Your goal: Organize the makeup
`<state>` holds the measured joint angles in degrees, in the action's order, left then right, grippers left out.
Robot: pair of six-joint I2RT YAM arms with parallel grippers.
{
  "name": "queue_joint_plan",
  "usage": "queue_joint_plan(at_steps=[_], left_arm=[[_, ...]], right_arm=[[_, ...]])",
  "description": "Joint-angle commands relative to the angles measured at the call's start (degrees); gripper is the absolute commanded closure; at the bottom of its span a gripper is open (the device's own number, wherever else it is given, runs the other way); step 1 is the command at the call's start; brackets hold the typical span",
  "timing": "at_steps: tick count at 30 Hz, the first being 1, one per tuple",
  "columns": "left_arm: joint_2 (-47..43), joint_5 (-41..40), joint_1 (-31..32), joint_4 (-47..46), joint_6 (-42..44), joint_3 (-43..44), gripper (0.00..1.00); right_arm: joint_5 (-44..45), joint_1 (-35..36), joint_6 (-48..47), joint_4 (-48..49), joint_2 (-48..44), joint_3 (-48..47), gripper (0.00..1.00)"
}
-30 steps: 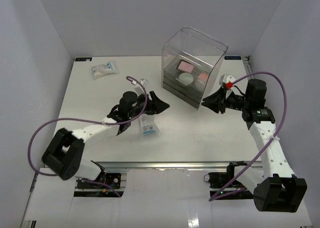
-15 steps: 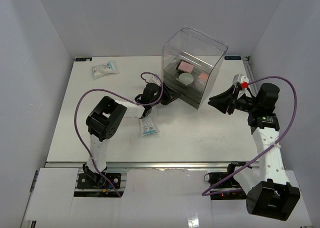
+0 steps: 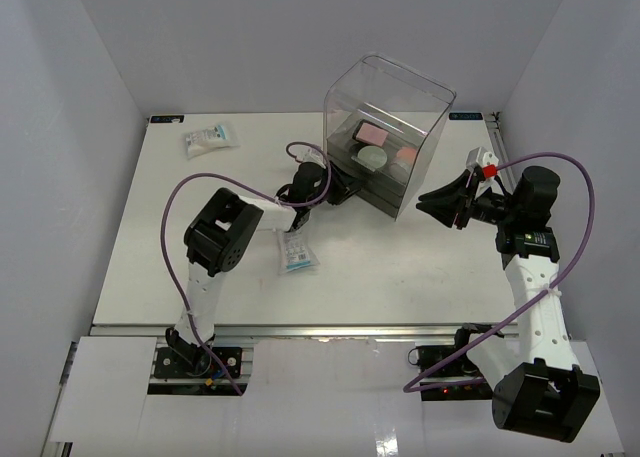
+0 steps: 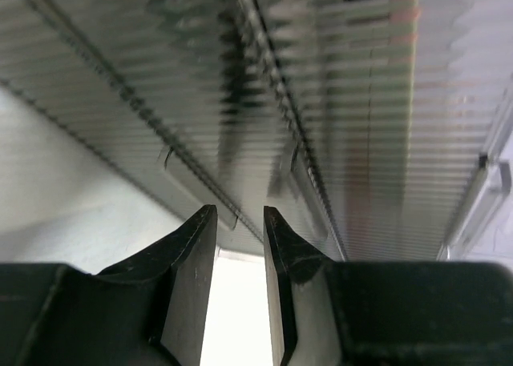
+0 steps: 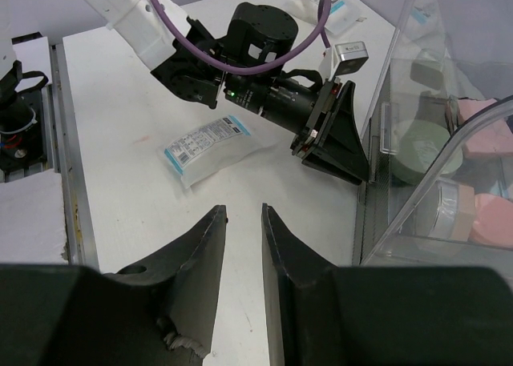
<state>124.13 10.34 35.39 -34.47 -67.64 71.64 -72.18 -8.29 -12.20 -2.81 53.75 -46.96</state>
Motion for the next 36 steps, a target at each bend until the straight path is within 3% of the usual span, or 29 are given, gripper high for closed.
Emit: queue_joint_plan(at_steps=[1, 19, 30, 36], left_arm=[[1.9, 0.0, -0.5, 0.1, -0.9, 2.7, 0.6], [5.3, -1.0, -1.6, 0.2, -0.5, 4.6, 0.6], [5.3, 1.7, -2.7, -6.4, -2.0, 0.1, 0.97], [0.1, 5.5, -3.8, -8.8, 1.6, -7.9, 1.0]], right_arm=[[-0.8, -0.5, 0.1, 2.0, 0.4, 0.4, 0.69], [-0.4, -1.1, 0.1, 2.0, 0.8, 0.5, 0.69], [-0.3, -1.3, -0.1, 2.0, 0.9, 0.6, 0.69], [-0.3, -1.4, 0.0, 2.0, 1.0, 0.8, 0.69]])
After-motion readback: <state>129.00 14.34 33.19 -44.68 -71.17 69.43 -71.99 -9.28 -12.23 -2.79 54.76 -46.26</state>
